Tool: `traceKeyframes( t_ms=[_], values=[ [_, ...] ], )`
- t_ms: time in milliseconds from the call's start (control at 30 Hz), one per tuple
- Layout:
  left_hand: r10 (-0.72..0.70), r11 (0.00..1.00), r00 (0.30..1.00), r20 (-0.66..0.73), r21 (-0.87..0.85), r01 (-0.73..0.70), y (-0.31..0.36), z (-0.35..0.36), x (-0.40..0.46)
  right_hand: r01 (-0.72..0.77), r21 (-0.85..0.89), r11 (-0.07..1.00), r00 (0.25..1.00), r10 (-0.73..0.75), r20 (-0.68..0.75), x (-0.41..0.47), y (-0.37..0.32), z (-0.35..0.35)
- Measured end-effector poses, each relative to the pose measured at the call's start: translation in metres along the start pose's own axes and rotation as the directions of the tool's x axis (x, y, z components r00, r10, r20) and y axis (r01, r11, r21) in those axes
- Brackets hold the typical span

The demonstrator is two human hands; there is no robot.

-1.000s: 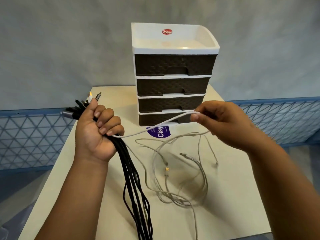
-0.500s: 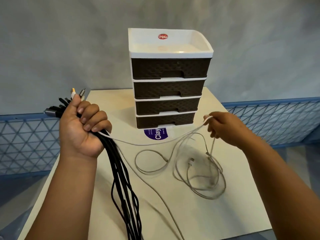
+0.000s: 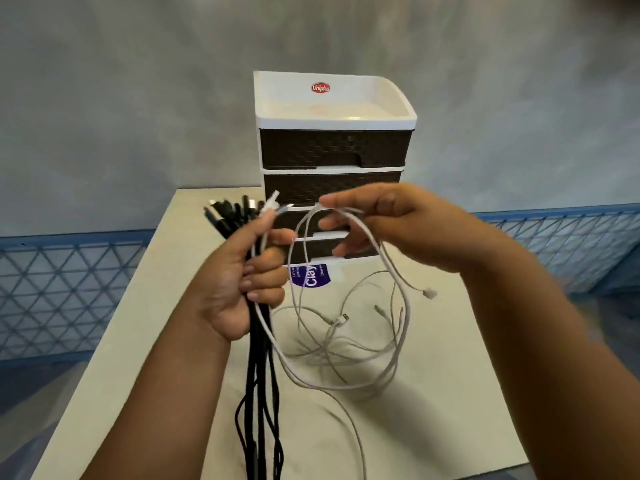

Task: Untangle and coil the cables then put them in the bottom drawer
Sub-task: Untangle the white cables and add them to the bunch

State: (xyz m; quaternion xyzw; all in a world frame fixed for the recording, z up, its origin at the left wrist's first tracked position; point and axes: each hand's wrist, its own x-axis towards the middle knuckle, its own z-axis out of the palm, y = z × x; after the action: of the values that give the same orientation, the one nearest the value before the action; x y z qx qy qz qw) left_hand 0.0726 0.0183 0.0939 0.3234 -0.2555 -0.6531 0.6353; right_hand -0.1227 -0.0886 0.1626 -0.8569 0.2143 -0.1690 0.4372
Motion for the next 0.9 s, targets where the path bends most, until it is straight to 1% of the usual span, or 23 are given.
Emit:
traceKeyframes(
  t_ms=[33, 100, 200, 300, 367, 400, 433, 467, 533, 567, 600, 633, 667, 700, 733, 833, 900],
  values=[
    [-0.021, 0.999, 1.000, -0.008, 0.038, 0.021, -0.004, 0.003, 0.000, -0.020, -0.052, 0.998, 0.999, 0.022, 0.030, 0.003, 0.000, 0.009],
    [-0.031, 0.991, 0.997, -0.073, 0.124, 0.040, -0.011, 0.009, 0.001, -0.056, -0.140, 0.989, 0.997, 0.063, 0.048, 0.007, -0.002, 0.029],
    [0.017, 0.973, 0.983, -0.182, 0.231, 0.026, -0.016, 0.009, -0.001, -0.081, -0.272, 0.959, 0.996, 0.090, 0.023, 0.011, -0.002, 0.047],
    [0.048, 0.963, 0.978, -0.201, 0.271, 0.009, -0.019, 0.004, -0.003, -0.077, -0.325, 0.943, 0.995, 0.096, 0.040, 0.012, -0.003, 0.052],
    [0.049, 0.965, 0.982, -0.183, 0.263, 0.001, -0.019, 0.000, -0.004, -0.065, -0.312, 0.948, 0.996, 0.078, 0.031, 0.012, -0.006, 0.053],
    [0.043, 0.969, 0.986, -0.160, 0.248, -0.002, -0.018, -0.003, -0.004, -0.064, -0.246, 0.967, 0.998, 0.069, 0.012, 0.011, -0.006, 0.052],
    [0.034, 0.974, 0.991, -0.132, 0.226, -0.003, -0.017, -0.006, -0.004, -0.072, -0.123, 0.990, 0.997, 0.070, -0.017, 0.012, -0.004, 0.051],
    [0.022, 0.980, 0.994, -0.105, 0.201, -0.001, -0.015, -0.009, -0.005, -0.078, 0.036, 0.996, 0.995, 0.080, -0.064, 0.012, 0.000, 0.048],
    [0.011, 0.990, 0.999, -0.043, 0.141, -0.004, -0.012, -0.016, -0.008, -0.081, 0.332, 0.940, 0.967, 0.155, -0.201, 0.016, 0.017, 0.036],
    [0.013, 0.994, 1.000, 0.000, 0.106, -0.013, -0.010, -0.020, -0.010, -0.079, 0.474, 0.877, 0.937, 0.227, -0.265, 0.018, 0.029, 0.028],
    [0.016, 0.997, 0.999, 0.045, 0.068, -0.020, -0.007, -0.023, -0.012, -0.064, 0.623, 0.779, 0.899, 0.316, -0.303, 0.021, 0.044, 0.019],
    [0.022, 0.999, 0.996, 0.082, 0.032, -0.025, -0.005, -0.026, -0.013, -0.046, 0.760, 0.648, 0.857, 0.416, -0.303, 0.022, 0.058, 0.010],
    [0.027, 1.000, 0.994, 0.109, 0.001, -0.028, -0.002, -0.030, -0.015, -0.029, 0.855, 0.517, 0.813, 0.510, -0.281, 0.022, 0.072, 0.003],
    [0.029, 0.999, 0.991, 0.133, -0.022, -0.027, 0.000, -0.033, -0.016, -0.022, 0.906, 0.423, 0.771, 0.584, -0.254, 0.021, 0.086, -0.003],
    [0.027, 0.999, 0.987, 0.159, -0.040, -0.021, 0.003, -0.036, -0.017, -0.031, 0.924, 0.381, 0.725, 0.644, -0.242, 0.019, 0.102, -0.007],
    [0.010, 0.992, 0.955, 0.296, -0.126, 0.029, 0.009, -0.046, -0.018, -0.089, 0.929, 0.358, 0.591, 0.770, -0.240, 0.017, 0.150, -0.001],
    [0.005, 0.978, 0.931, 0.364, -0.194, 0.070, 0.011, -0.049, -0.018, -0.195, 0.912, 0.362, 0.482, 0.845, -0.232, 0.014, 0.178, 0.010]
  ],
)
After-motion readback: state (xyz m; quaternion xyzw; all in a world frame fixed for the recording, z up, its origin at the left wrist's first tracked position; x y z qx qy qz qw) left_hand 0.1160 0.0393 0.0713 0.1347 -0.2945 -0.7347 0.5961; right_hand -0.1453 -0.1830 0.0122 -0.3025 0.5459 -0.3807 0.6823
